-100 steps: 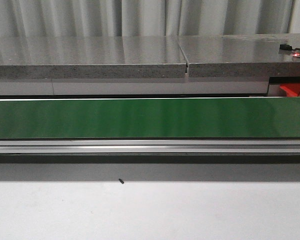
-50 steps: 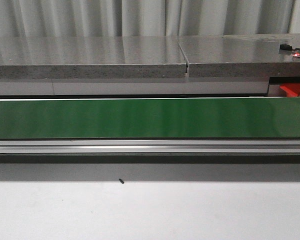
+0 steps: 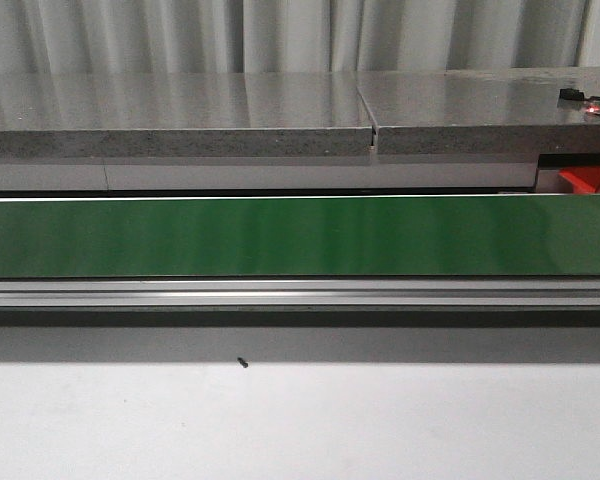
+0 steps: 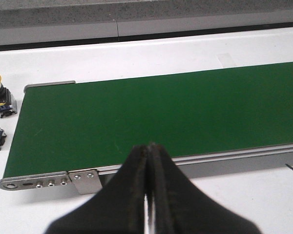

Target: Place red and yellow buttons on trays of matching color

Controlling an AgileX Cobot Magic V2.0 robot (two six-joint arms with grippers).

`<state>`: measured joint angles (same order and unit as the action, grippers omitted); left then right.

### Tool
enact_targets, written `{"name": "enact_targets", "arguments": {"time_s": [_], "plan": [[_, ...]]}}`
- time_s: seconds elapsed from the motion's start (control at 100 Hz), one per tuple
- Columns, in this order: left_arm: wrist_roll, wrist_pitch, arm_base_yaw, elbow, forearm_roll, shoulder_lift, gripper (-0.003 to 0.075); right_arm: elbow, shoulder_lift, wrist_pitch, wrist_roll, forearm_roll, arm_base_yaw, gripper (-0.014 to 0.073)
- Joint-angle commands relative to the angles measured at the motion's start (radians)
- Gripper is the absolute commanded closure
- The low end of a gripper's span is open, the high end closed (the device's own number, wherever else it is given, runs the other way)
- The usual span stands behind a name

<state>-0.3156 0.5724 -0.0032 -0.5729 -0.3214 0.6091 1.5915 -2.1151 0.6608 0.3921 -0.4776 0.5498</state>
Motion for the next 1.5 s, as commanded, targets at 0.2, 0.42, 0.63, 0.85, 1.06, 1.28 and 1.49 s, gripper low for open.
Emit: {"name": "enact_targets", "arguments": {"time_s": [0.2, 0.42, 0.63, 0.85, 1.06, 1.28, 1.49], "plan": [[0.011, -0.072, -0.01, -0.028, -0.022, -0.001, 0.0741, 0.026, 0.142, -0.022, 0.002, -0.009, 0.005, 0.0083], [0.011, -0.072, -0.01, -0.028, -0.022, -0.001, 0.0741, 0.026, 0.25, 0.001, 0.008, -0.009, 0.003, 0.0083], [0.011, -0.072, -0.01, -0.028, -0.022, -0.001, 0.0741, 0.026, 0.368, 0.018, 0.021, -0.012, -0.071, 0.0083], [0.011, -0.072, -0.01, -0.028, -0.022, -0.001, 0.0741, 0.02, 0.466, 0.062, 0.053, -0.004, -0.241, 0.0083], [0.011, -0.072, -0.01, -0.028, -0.022, -0.001, 0.0741, -0.023, 0.549, 0.077, 0.053, 0.018, -0.414, 0.0084], [0.011, -0.072, -0.01, -0.028, -0.022, -0.001, 0.0741, -0.243, 0.685, 0.003, 0.053, 0.018, -0.526, 0.0084], [0.011, -0.072, -0.01, -0.028, -0.022, -0.001, 0.0741, -0.515, 0.868, -0.097, 0.054, 0.02, -0.545, 0.0084]]}}
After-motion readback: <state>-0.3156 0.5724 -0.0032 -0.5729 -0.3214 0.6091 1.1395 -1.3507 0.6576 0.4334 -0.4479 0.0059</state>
